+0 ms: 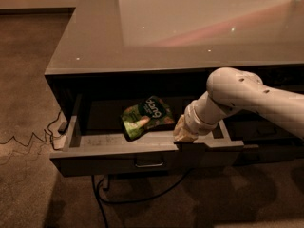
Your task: Open top drawer
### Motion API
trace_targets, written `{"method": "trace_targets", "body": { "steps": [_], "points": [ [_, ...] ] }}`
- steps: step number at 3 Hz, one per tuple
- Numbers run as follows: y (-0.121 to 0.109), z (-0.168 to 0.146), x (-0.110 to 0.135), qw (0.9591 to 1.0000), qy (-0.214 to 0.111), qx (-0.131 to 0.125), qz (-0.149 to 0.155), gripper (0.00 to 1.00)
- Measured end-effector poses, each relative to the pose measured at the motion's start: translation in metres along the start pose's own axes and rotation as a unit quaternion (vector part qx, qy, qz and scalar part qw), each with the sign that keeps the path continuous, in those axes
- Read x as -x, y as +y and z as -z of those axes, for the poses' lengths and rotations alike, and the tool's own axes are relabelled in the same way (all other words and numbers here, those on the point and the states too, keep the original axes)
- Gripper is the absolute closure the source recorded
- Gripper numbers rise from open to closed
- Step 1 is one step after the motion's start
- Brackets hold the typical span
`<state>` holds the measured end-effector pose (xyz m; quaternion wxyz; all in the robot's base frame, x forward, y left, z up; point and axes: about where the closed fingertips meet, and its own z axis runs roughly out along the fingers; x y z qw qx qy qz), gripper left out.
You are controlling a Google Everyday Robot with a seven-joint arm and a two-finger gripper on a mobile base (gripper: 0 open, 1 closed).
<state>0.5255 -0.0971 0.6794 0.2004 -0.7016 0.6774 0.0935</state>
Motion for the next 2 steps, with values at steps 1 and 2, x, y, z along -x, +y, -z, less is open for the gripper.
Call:
{"method": "trace_targets", "body": {
  "steps": [1, 2],
  "points": [
    [0.0028, -0.0065, -0.0091, 0.9999, 0.002, 0.01, -0.009, 1.0],
    [0.0046, -0.0065, -0.0091, 0.9998, 0.005, 0.015, -0.008, 1.0]
  ]
}}
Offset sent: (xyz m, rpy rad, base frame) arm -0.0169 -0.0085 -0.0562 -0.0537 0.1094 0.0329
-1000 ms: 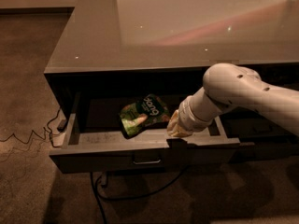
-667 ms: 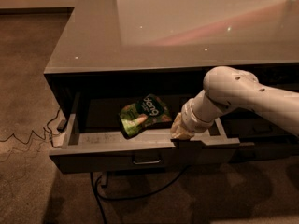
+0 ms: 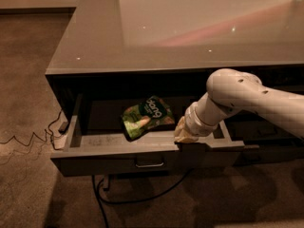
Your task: Open top drawer
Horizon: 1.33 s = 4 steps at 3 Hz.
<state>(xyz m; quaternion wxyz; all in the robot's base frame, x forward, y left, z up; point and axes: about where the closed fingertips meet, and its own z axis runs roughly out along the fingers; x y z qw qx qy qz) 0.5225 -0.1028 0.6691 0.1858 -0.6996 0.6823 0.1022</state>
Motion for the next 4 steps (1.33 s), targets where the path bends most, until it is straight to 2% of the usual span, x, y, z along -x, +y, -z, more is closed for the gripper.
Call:
{"method": "trace_targets", "body": {
  "steps": [2, 4],
  "points": [
    [0.016, 0.003, -0.003, 0.9996, 0.016, 0.022, 0.007, 1.0],
    [0.012, 0.0, -0.001, 0.9996, 0.007, 0.027, 0.009, 1.0]
  ]
}}
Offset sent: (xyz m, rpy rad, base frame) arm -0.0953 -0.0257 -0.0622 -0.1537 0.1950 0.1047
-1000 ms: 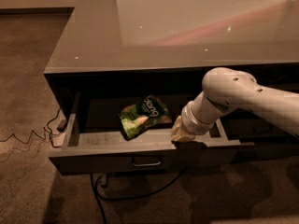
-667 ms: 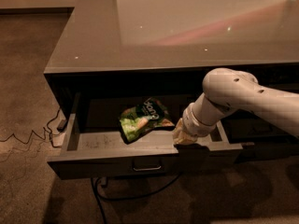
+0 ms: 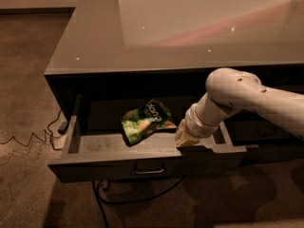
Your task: Open top drawer
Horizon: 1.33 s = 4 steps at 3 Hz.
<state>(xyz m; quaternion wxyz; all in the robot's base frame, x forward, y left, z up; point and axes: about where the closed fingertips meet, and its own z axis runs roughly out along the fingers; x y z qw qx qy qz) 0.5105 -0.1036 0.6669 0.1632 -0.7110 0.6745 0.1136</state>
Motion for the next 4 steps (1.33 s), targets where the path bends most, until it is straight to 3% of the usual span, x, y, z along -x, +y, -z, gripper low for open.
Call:
{"method": "trace_targets", "body": {
  "steps": [2, 4],
  "points": [
    [-0.011, -0.027, -0.003, 0.9997, -0.004, 0.023, -0.003, 1.0],
    [0.009, -0.04, -0.017, 0.9988, 0.019, 0.044, -0.011, 1.0]
  ]
}}
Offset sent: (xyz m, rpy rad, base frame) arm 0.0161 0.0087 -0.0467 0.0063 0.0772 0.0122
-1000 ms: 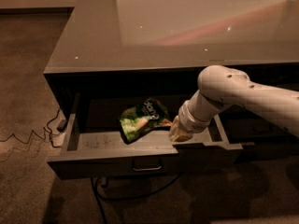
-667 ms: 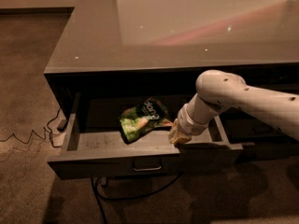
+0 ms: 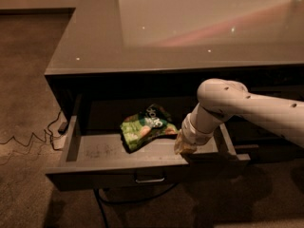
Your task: Open top drawer
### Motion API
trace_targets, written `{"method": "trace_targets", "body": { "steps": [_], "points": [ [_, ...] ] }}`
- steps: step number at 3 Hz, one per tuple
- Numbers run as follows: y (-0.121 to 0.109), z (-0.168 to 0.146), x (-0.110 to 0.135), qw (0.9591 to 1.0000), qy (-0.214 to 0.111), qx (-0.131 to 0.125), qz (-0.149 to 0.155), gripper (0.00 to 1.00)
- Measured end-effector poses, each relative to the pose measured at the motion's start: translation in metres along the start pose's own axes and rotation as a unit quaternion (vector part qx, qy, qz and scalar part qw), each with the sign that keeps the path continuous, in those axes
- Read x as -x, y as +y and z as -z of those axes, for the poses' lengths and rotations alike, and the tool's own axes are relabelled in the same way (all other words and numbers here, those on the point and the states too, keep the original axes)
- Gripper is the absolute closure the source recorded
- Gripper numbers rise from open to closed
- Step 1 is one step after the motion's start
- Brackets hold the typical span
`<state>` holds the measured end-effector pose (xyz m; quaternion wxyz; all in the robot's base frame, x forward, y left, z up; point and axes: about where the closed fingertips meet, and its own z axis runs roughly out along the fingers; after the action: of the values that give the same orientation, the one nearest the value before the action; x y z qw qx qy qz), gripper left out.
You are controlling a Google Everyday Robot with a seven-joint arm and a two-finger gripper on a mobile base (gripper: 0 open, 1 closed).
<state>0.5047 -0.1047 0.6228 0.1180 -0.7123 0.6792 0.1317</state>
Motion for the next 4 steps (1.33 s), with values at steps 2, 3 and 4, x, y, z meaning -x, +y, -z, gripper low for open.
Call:
{"method": "trace_targets", "body": {
  "steps": [2, 3, 4],
  "points": [
    [0.023, 0.006, -0.002, 0.9997, 0.024, 0.0, 0.003, 1.0],
    [0.022, 0.006, -0.002, 0.9997, 0.024, 0.0, 0.003, 1.0],
    [0.048, 0.013, -0.001, 0.9987, 0.05, 0.008, 0.01, 1.0]
  ]
}}
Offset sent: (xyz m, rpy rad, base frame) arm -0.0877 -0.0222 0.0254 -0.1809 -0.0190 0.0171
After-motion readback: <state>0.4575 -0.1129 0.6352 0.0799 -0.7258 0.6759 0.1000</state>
